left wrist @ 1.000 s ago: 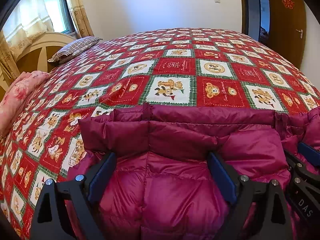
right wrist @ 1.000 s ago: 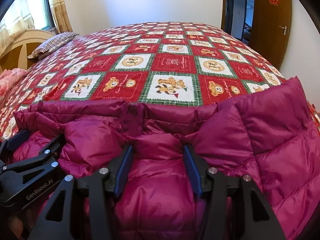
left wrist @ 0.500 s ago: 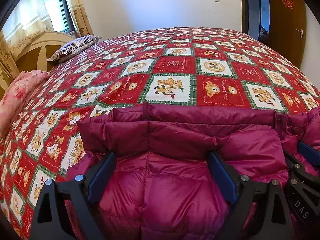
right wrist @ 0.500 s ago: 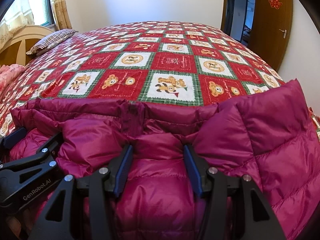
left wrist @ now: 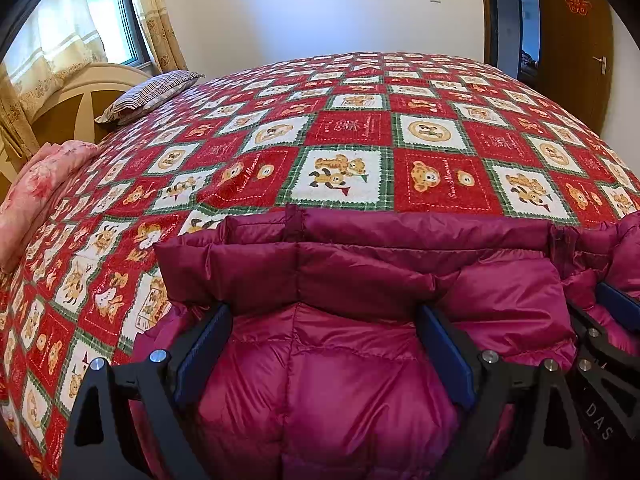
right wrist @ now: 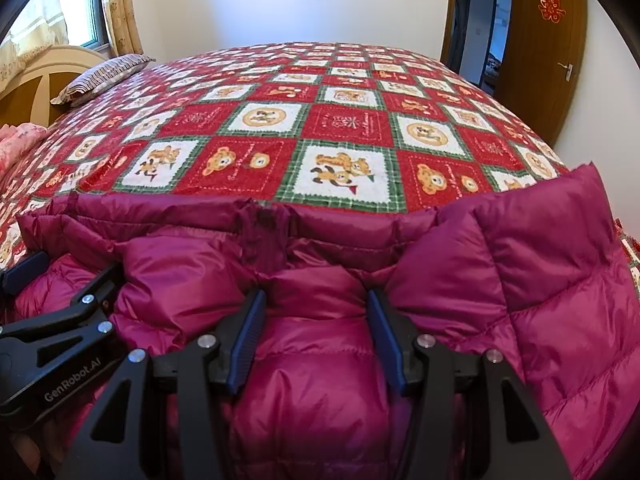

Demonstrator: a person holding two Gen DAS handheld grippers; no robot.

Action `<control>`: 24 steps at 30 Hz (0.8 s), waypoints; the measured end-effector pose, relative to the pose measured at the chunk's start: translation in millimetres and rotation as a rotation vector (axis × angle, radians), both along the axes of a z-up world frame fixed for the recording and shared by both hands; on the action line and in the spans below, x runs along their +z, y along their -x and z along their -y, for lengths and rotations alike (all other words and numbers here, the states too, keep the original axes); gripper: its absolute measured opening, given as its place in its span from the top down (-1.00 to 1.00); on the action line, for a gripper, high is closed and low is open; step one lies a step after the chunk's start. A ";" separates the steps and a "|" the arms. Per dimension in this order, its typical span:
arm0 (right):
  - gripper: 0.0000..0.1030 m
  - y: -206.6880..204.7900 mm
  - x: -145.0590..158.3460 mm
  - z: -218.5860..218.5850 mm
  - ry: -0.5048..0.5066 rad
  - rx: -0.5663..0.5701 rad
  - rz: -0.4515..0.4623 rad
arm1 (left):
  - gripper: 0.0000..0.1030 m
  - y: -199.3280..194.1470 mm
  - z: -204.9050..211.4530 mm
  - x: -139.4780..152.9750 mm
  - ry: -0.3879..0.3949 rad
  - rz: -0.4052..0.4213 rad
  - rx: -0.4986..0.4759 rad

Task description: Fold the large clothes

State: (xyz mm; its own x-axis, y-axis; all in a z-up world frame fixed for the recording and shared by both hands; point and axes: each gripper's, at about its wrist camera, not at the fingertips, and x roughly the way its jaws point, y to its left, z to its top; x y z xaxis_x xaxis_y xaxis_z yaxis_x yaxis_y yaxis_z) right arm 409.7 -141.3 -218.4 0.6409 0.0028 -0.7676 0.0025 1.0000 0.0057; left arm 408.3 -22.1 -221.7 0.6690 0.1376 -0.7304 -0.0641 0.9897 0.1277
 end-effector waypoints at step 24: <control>-0.20 80.1 3.9 -22.3 0.156 0.047 0.052 | -0.83 94.6 -23.0 6.2 0.021 0.065 0.007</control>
State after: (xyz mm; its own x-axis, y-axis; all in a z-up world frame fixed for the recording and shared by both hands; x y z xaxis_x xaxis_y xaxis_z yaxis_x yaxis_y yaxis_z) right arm 329.6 -119.0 -214.5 0.6820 -0.0832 -0.7266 -0.0403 0.9877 -0.1509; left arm 313.7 0.9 -215.5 0.7145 0.1273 -0.6880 -0.0782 0.9917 0.1023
